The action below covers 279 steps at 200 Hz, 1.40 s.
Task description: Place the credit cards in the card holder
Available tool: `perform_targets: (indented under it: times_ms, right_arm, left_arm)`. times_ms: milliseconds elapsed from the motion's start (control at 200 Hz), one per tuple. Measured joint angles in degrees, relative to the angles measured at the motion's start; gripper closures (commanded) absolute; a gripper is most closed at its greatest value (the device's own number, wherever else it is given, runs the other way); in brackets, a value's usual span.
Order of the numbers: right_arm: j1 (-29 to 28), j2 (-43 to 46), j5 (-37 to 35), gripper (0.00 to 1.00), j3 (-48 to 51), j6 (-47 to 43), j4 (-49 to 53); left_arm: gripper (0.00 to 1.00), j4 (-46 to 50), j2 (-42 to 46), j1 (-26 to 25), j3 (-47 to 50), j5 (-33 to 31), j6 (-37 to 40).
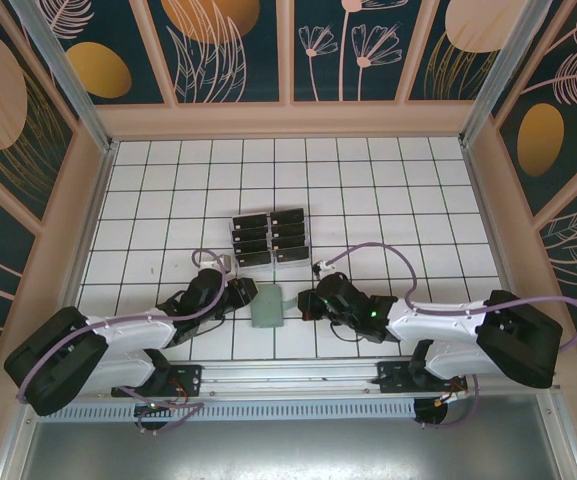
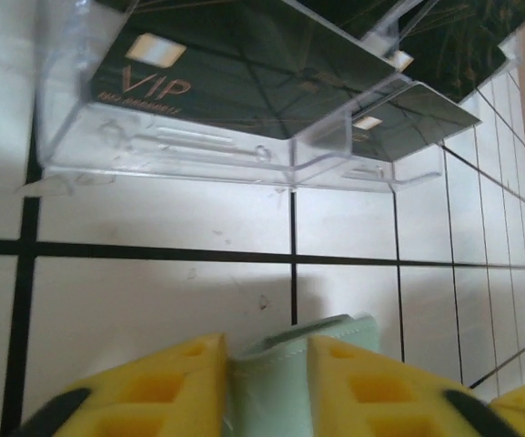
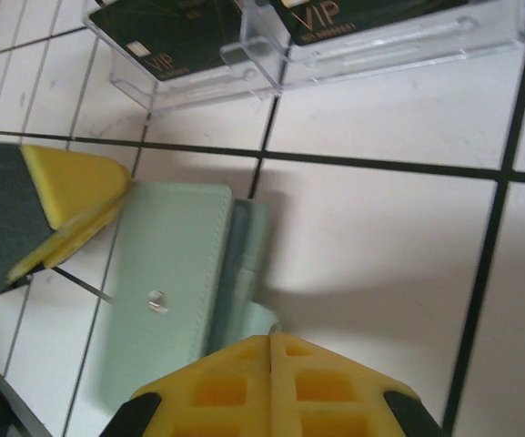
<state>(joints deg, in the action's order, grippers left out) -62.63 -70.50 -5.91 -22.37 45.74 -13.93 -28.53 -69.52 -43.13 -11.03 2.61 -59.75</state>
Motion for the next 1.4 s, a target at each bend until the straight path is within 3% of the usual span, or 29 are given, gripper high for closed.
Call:
perform_targets:
  times_ms: [120,315,621,976,1396]
  right_arm:
    - [0.1,0.7,0.0,1.00,1.2,0.0,0.0]
    - [0.1,2.2,0.4,1.00,1.5,0.0,-0.1]
    - [0.1,2.9,0.7,1.00,1.6,0.0,-0.3]
    - [0.1,2.9,0.9,1.00,7.5,1.7,-4.3]
    - [0.1,5.9,0.9,1.00,11.4,3.1,-7.4]
  left_arm:
    - [0.34,0.1,-0.5,0.0,0.0,-0.3,1.1]
    - [0.25,2.3,-0.5,0.0,-1.7,-0.6,3.3]
    - [0.20,11.6,-0.5,-0.9,-9.7,-0.6,8.1]
    - [0.19,23.4,-10.3,-10.7,-21.9,-7.8,13.3]
    - [0.17,33.2,-18.6,-17.4,-31.1,-17.5,15.9]
